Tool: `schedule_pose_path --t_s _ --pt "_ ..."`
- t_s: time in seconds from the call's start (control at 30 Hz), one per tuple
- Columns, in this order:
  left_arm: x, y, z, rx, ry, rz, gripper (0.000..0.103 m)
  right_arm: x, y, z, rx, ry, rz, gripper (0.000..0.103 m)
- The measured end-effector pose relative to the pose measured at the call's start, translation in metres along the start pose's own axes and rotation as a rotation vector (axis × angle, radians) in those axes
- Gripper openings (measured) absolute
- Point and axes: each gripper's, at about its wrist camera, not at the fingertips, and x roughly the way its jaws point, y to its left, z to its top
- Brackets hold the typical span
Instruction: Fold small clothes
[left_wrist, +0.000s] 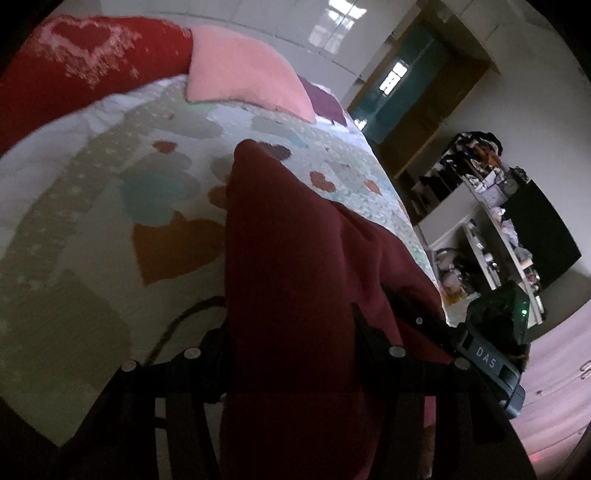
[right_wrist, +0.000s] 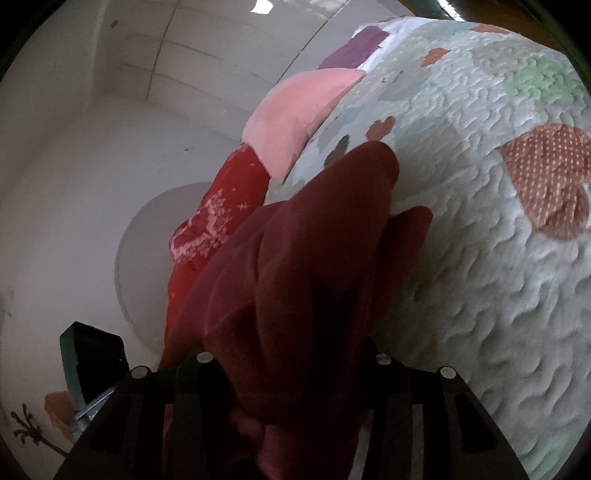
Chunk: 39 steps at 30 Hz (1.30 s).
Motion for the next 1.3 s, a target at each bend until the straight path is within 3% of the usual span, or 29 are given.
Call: schedule_pose_path --t_s 0.17,0.53,1.3 --pt "-0.020 0.005 -0.005 0.038 -0.062 0.059 0.054 0.007 0.018 -0.016 -0.010 -0.001 0.012 0.047" --pt "-0.027 0.045 0.007 0.012 -0.124 0.087 0.054 0.041 0.062 -0.030 -0.128 0.025 -0.047 0.047" --pt "0.035 0.067 0.058 0.052 -0.118 0.119 0.054 0.117 0.053 0.029 -0.193 0.044 -0.146 0.047"
